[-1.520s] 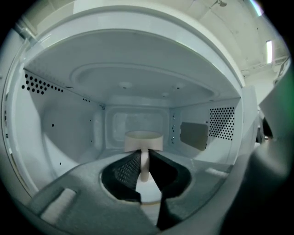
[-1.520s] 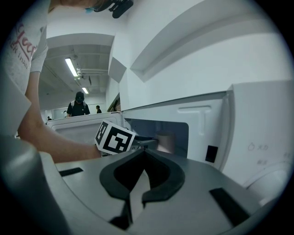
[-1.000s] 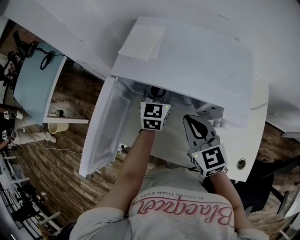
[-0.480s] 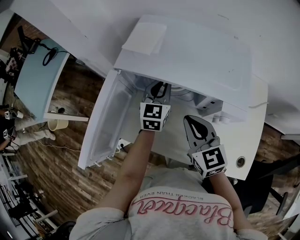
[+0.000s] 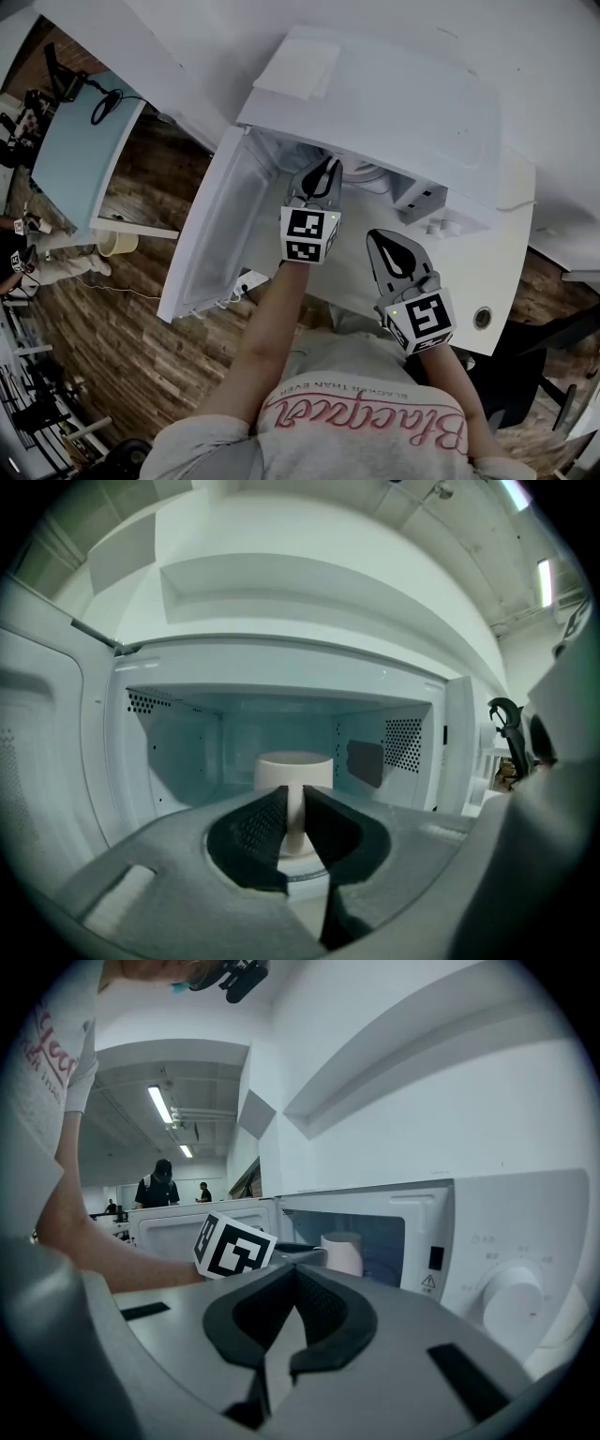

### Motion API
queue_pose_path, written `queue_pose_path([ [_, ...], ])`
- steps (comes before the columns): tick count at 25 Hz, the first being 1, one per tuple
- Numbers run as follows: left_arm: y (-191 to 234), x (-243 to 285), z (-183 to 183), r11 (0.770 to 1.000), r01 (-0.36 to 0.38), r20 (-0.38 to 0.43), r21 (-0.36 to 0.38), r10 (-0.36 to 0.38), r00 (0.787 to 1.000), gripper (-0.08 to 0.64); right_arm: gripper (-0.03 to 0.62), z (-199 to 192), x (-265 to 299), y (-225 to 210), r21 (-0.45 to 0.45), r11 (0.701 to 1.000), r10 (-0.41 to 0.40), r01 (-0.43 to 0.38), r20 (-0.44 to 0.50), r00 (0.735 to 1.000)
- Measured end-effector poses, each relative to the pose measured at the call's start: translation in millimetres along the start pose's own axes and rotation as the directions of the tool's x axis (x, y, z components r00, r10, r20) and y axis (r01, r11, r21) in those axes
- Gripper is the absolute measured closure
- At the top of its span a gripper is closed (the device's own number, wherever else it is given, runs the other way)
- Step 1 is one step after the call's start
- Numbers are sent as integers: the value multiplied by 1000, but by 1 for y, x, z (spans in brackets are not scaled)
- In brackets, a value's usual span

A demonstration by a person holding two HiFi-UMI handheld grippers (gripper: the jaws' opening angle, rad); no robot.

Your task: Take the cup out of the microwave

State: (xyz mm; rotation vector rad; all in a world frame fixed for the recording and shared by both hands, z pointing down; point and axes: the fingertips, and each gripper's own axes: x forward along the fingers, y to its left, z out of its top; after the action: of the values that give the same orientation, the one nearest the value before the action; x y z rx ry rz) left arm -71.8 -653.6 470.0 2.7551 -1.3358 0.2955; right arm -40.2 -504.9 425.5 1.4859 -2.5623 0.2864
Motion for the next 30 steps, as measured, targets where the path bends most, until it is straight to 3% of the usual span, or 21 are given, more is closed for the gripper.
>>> queue_pose_path([
  [19, -12, -49, 6, 999, -25, 22, -23, 25, 999, 511, 583, 6, -31, 23, -12, 1000, 16, -16, 37, 999],
  [30, -15, -83, 8, 998, -56, 32, -28, 57, 998, 511, 584, 18, -58, 19, 16, 1000, -26, 25, 99, 995],
])
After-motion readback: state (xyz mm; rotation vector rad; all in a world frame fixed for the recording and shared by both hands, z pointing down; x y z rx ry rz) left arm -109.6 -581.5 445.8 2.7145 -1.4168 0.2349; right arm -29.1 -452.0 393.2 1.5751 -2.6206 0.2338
